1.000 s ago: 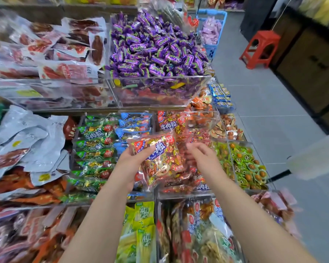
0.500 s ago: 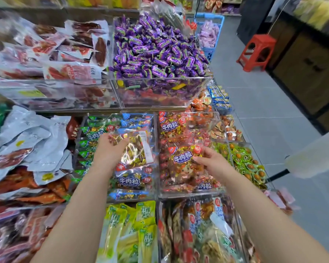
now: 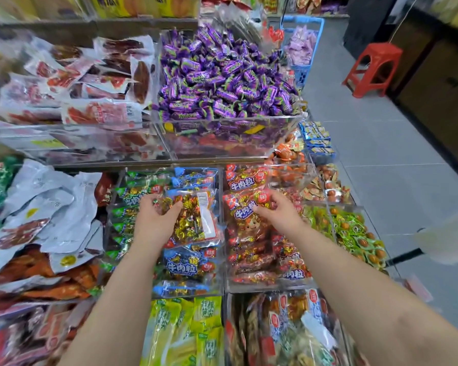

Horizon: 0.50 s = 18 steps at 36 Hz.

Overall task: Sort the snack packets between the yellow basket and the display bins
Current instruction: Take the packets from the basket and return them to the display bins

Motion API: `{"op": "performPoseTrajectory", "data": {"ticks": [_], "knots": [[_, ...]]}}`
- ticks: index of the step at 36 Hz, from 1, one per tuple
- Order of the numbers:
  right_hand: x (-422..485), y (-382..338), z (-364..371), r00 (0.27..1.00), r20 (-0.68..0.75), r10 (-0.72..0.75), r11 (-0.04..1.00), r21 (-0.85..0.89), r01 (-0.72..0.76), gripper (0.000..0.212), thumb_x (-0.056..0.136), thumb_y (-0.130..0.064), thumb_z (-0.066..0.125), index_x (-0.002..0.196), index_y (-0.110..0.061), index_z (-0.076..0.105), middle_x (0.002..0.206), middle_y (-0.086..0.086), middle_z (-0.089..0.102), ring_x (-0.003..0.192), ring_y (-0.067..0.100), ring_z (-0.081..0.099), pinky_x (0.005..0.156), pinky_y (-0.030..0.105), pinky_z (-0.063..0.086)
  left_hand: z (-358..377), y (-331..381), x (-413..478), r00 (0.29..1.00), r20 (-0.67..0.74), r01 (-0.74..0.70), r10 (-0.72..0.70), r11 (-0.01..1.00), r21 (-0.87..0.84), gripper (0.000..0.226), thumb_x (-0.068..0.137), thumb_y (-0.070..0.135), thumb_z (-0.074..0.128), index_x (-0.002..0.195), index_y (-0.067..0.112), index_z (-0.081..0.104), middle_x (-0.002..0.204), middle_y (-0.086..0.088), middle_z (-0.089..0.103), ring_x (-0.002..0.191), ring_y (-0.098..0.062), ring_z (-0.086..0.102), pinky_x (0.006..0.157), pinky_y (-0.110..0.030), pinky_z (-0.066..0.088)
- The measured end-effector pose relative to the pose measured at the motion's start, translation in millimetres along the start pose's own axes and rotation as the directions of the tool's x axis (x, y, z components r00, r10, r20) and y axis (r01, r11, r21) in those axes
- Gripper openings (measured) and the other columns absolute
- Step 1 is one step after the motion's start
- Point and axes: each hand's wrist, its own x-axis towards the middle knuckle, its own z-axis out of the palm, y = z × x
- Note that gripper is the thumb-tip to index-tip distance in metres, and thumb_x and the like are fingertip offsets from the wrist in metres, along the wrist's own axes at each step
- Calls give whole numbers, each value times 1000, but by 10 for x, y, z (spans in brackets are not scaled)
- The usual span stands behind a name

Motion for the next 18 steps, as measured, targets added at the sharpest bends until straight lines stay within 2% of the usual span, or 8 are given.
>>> {"op": "performPoseTrajectory", "data": {"ticks": [3, 7, 10, 12, 14, 18], "knots": [[52, -43, 5, 996, -83, 5, 996, 89, 2, 54, 79, -35, 74, 127, -19, 54, 126, -1, 57, 117, 17, 53, 101, 40, 44, 13, 9, 19, 1000, 15, 13, -13, 1000, -2, 61, 85, 46, 66, 134, 23, 39, 113, 0, 55, 98, -24, 57, 78, -33, 41], [171, -153, 45, 989, -123, 84, 980, 188, -59, 63, 81, -44, 69, 134, -20, 45, 133, 0, 54, 121, 21, 51, 102, 45, 43, 24, -10, 44, 1000, 27, 9, -9, 1000, 5, 61, 85, 46, 66, 135, 23, 38, 109, 0, 52, 97, -23, 56, 77, -32, 39], [215, -149, 96, 993, -110, 29, 998, 58, -23, 67, 82, -44, 67, 137, -18, 38, 137, -2, 41, 120, 15, 43, 105, 35, 36, 24, -28, 43, 1000, 29, 0, 0, 1000, 8, 62, 86, 46, 65, 136, 22, 38, 108, 1, 50, 97, -22, 55, 78, -32, 39], [213, -112, 96, 996, -90, 13, 1000, -5, -14, 66, 83, -46, 66, 135, -21, 35, 137, -7, 24, 118, 10, 32, 101, 27, 26, 24, -34, 44, 1000, 28, 3, -3, 1000, 12, 62, 86, 47, 65, 136, 22, 39, 108, 1, 51, 97, -21, 55, 78, -31, 39], [200, -59, 81, 999, -45, 30, 1000, 10, -30, 65, 82, -49, 64, 134, -27, 33, 144, -10, 16, 121, 9, 26, 100, 28, 23, 29, -37, 46, 1000, 30, 7, -8, 1000, 5, 64, 85, 48, 65, 138, 23, 38, 109, 3, 50, 97, -19, 54, 79, -31, 38], [116, -41, 94, 999, -23, 42, 999, 27, -41, 72, 82, -52, 63, 141, -26, 29, 144, -3, 35, 116, 6, 31, 95, 29, 31, 43, -58, 48, 999, 34, 4, -4, 1000, -4, 65, 85, 50, 64, 139, 26, 37, 111, 5, 47, 96, -15, 49, 78, -31, 37]]}}
